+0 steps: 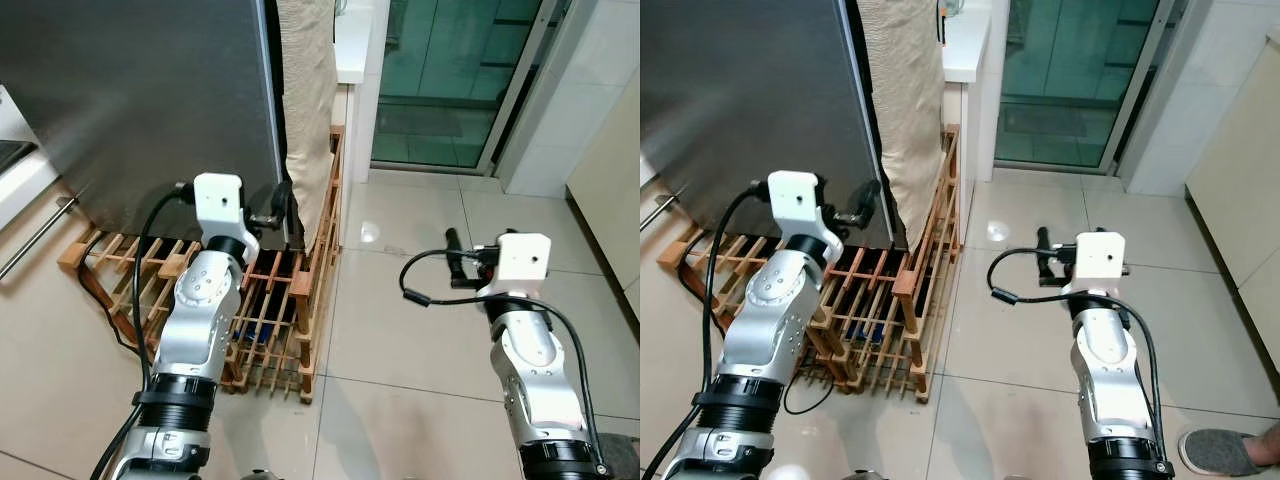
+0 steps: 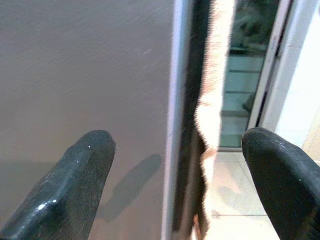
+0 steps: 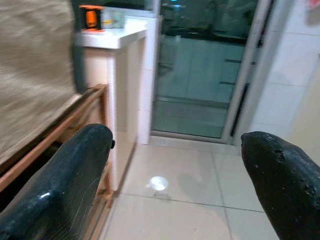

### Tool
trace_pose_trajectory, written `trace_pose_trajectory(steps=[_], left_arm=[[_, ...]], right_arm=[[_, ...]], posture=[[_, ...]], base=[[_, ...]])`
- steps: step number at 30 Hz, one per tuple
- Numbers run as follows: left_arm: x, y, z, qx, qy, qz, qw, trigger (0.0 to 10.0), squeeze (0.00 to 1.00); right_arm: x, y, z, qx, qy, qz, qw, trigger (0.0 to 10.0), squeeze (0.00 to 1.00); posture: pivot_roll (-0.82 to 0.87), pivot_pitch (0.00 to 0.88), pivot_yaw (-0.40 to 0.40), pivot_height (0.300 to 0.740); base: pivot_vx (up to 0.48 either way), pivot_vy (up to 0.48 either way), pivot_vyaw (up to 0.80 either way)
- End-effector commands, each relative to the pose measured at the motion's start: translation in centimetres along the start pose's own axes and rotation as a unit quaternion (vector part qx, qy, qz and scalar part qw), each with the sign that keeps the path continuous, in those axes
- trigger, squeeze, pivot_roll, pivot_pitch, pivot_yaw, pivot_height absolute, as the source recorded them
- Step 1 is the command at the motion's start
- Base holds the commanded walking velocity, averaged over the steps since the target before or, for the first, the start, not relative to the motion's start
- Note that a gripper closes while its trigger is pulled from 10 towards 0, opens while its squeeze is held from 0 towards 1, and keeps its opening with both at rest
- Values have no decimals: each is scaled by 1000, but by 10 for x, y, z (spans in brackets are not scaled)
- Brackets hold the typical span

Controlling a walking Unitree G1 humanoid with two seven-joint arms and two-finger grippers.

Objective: Restocking fridge

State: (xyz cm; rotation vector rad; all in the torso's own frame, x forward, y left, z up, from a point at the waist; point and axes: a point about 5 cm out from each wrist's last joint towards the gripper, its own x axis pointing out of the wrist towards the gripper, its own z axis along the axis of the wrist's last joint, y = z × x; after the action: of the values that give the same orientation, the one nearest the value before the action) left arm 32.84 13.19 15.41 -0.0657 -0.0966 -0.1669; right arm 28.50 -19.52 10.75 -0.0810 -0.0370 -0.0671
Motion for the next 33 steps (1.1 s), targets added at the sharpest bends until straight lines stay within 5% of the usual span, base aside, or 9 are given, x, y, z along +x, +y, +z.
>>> trace_pose_trajectory(steps=[1,13,23,33], left_arm=[[0,-1,0,1,4,-8,1000,10000,0],[35,-16,6,-7,8,5,1000,10000,0],[54,-34,25,-58,-8,-31,998,10000,0],[78,-37,43,-24,-19,0,1000,10000,0]], right_arm=[[-2,-5,-1,0,3,-18,1000,10000,0],[0,-9,1,-7,-1,-42,999,10000,0],[-6,-4,-2,-5,4,-34,999,10000,0],[-7,-2,-4,-6,9,-30,999,10000,0]], posture=[[-112,0,53,740],[-125,0,56,740],[-150,0,68,740],[-167,0,71,740]], base=[[0,0,0],[0,0,0],[0,0,0],[0,0,0]])
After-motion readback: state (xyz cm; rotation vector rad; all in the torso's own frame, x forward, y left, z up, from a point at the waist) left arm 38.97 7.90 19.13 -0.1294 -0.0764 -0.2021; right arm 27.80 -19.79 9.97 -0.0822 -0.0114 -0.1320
